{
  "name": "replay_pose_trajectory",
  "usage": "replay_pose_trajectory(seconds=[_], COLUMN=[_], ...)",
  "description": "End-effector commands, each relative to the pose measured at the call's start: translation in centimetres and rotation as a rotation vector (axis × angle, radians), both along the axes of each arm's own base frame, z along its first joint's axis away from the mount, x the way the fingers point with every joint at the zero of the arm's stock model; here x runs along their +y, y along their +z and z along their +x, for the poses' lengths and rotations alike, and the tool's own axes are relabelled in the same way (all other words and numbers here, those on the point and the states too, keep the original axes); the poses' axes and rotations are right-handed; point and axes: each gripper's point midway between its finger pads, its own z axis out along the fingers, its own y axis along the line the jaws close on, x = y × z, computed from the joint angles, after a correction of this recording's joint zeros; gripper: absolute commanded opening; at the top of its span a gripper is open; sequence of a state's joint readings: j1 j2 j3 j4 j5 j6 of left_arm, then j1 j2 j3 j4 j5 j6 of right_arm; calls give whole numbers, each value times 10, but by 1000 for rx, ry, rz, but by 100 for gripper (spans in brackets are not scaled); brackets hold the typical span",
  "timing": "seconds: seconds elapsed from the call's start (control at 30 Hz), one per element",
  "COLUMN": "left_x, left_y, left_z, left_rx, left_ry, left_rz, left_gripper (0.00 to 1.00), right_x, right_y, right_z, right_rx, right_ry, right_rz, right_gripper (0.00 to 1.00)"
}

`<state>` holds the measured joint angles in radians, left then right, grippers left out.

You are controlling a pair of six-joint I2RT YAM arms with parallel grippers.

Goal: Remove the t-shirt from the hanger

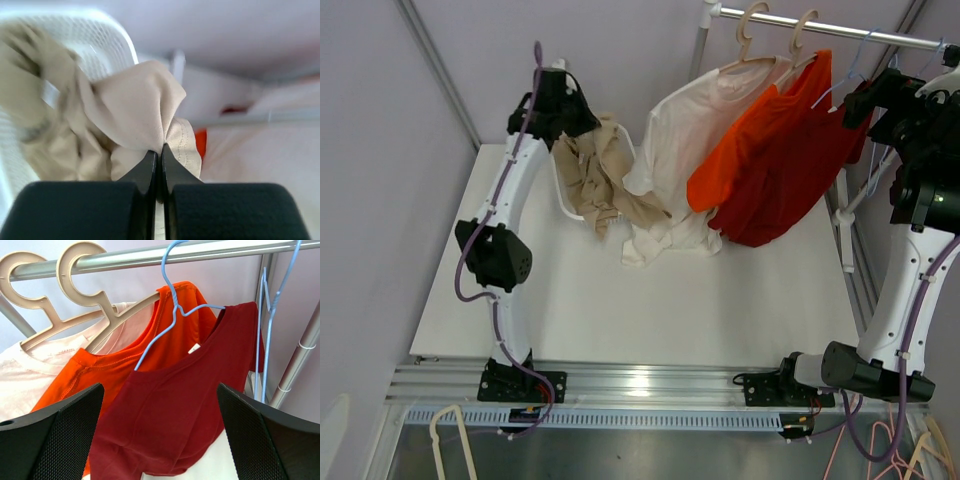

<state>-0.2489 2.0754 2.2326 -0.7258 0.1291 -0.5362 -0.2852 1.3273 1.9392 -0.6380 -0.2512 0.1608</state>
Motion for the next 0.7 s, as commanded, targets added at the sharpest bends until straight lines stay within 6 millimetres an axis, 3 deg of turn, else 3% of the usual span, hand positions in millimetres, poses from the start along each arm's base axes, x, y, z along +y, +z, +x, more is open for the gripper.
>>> replay_pose_trajectory(seconds=[0.0, 0.03, 0.1, 0.13, 0.33, 0.4, 0.43, 0.5, 0.53, 0.57, 0.6, 0.63, 0.67], left_x=[41, 53, 74, 79, 117, 112, 107, 104, 101, 100, 100, 101, 104], left_y=[33, 19, 17, -6, -45, -50, -68, -71, -87, -83, -86, -90, -76], left_z=[20, 23, 26, 26, 22, 28, 32, 35, 35, 36, 33, 31, 28], left_rx=[-69, -45, -56, -28, 20, 24, 64, 91, 127, 125, 139, 147, 117], left_ry=[136, 173, 268, 288, 490, 465, 444, 424, 409, 409, 411, 414, 427], left_rz=[-25, -6, 41, 67, 167, 166, 162, 165, 170, 161, 161, 165, 159], left_gripper=[1, 1, 1, 1, 1, 1, 1, 1, 6, 20, 55, 65, 75], right_x=[3, 4, 4, 4, 0, 1, -1, -1, 1, 3, 5, 7, 7], right_y=[9, 9, 8, 9, 15, 21, 17, 17, 21, 15, 13, 16, 9], right_z=[-1, -1, 1, 2, 19, 25, 33, 41, 44, 54, 59, 62, 72], right_rx=[-32, -34, -32, -35, -58, -72, -64, -63, -73, -58, -55, -61, -43], right_ry=[2, 6, 5, 5, -10, -7, -10, -6, -1, 19, 32, 42, 49], right_rz=[-11, -13, -14, -13, 4, 12, 17, 32, 44, 59, 73, 98, 112], right_gripper=[100, 100, 99, 100, 99, 99, 99, 99, 100, 99, 99, 98, 98])
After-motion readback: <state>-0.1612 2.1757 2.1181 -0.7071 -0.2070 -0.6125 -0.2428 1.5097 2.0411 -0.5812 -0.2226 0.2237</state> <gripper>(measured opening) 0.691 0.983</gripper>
